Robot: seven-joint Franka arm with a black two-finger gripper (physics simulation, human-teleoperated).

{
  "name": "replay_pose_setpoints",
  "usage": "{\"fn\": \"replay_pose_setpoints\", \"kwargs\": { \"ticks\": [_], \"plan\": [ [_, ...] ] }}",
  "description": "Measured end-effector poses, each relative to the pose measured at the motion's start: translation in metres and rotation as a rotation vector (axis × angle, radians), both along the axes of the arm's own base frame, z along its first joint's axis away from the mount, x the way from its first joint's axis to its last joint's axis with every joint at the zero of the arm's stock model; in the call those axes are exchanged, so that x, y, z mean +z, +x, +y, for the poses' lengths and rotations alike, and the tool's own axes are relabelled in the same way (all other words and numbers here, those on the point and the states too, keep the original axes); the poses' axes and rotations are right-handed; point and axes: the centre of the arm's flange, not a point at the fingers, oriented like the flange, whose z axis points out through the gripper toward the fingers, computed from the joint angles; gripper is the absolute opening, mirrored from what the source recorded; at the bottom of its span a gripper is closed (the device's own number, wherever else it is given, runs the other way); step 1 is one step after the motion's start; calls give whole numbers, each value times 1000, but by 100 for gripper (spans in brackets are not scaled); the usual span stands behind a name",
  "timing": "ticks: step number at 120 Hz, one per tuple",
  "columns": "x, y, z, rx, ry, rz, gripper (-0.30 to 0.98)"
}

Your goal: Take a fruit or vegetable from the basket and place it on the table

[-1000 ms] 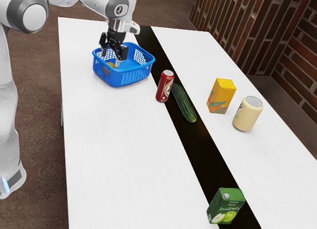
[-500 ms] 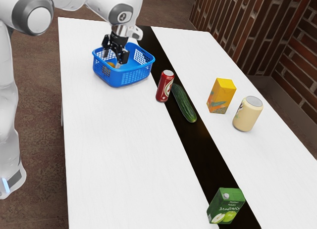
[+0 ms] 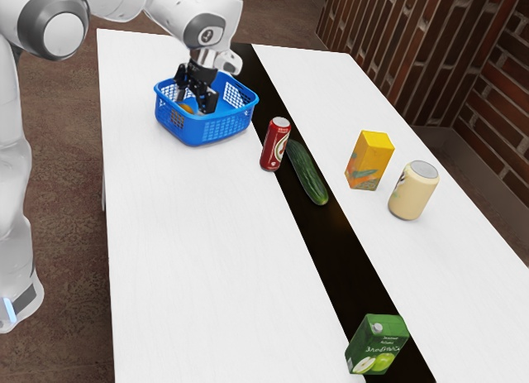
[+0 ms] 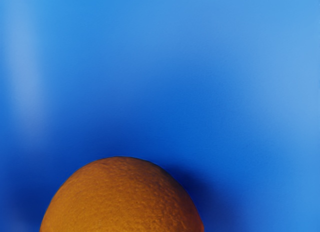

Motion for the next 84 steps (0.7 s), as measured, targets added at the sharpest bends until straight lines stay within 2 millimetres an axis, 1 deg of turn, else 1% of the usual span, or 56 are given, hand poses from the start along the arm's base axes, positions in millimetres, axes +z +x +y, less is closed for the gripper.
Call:
{"fn": "replay_pose_setpoints", "kwargs": {
  "ticks": [42, 84],
  "plan": [
    [-3, 4, -5, -14, 4, -4, 69],
    [-8, -1, -1, -4, -4, 1, 69]
  ]
}}
